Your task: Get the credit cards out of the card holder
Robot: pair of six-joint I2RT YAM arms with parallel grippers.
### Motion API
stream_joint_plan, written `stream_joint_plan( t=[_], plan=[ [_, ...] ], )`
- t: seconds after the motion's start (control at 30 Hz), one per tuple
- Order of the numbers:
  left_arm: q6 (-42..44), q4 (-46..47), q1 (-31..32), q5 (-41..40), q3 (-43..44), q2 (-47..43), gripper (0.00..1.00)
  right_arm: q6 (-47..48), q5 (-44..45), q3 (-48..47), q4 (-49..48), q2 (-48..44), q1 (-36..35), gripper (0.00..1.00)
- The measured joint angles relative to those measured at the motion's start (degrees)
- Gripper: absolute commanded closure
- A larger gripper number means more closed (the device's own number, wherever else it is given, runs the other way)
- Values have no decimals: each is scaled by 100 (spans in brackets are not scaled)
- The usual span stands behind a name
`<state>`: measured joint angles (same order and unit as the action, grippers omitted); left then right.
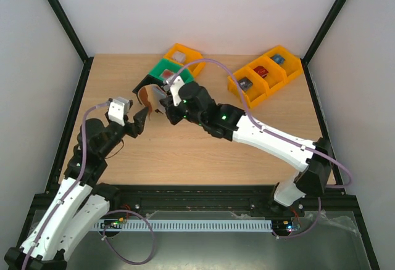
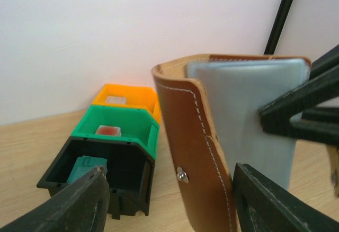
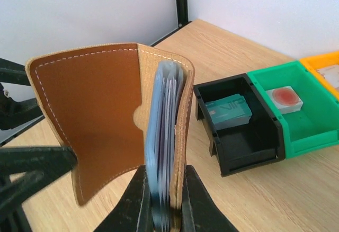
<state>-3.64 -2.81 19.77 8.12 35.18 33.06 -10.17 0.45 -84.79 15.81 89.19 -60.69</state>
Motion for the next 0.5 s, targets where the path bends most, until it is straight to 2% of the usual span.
stream_joint_plan(
  t=[0.07,0.17,0.3,0.4,0.47,0.5],
  plan=[
    [-105,-44,-90,151,24,-22,38,96,-293,68,28,-155,157,98],
    [-240,-146,-269,387,44,-24,33,227,-992,151,35,-444,317,98],
    [-455,-173,-402,1047,46,-22,30,492,-1808,212,57,-743,404,98],
    [-595,-212,-428,1513,46,-9,35,723,-2367,216,72,-833,466,98],
    [-649,-219,-461,1836,46,-11,41,874,-2603,216,125,-885,527,98],
    [-662,-219,-472,2009,46,-11,48,935,-2704,219,157,-907,551,98]
  ],
)
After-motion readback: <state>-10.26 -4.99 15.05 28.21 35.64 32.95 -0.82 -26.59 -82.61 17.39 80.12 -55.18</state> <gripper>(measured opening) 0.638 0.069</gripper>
